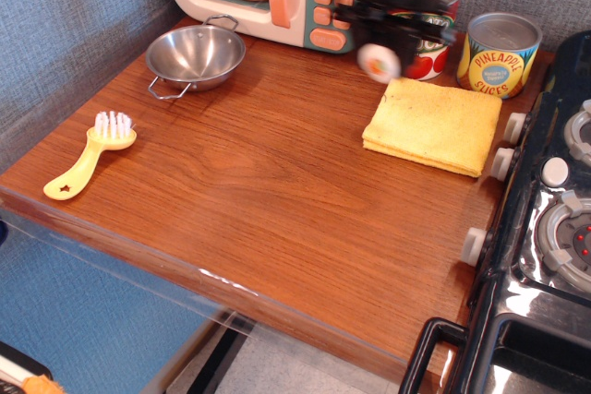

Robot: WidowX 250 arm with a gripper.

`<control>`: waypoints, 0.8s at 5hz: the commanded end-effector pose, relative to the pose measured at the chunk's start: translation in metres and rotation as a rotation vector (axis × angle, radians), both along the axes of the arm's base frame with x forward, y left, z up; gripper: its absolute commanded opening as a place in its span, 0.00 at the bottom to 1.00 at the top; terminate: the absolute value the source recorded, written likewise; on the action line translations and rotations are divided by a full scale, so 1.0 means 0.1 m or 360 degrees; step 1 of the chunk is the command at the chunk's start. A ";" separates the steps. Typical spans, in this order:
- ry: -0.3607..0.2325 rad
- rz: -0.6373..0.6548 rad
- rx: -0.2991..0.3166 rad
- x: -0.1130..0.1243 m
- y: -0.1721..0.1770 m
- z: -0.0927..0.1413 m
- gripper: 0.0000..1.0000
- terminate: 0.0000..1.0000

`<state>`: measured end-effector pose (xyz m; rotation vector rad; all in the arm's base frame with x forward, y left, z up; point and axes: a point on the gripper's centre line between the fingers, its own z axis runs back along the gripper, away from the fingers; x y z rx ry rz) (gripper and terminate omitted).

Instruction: Put the sushi roll on the yellow napkin

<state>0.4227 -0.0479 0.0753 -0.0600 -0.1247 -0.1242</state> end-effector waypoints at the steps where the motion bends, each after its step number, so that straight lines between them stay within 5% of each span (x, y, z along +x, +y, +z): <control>1: -0.0106 0.0052 0.0067 0.11 0.06 0.14 0.00 0.00; 2: -0.0097 0.0078 0.0076 0.11 0.09 0.11 1.00 0.00; 4: -0.0138 0.0079 0.0016 -0.10 0.18 0.31 1.00 0.00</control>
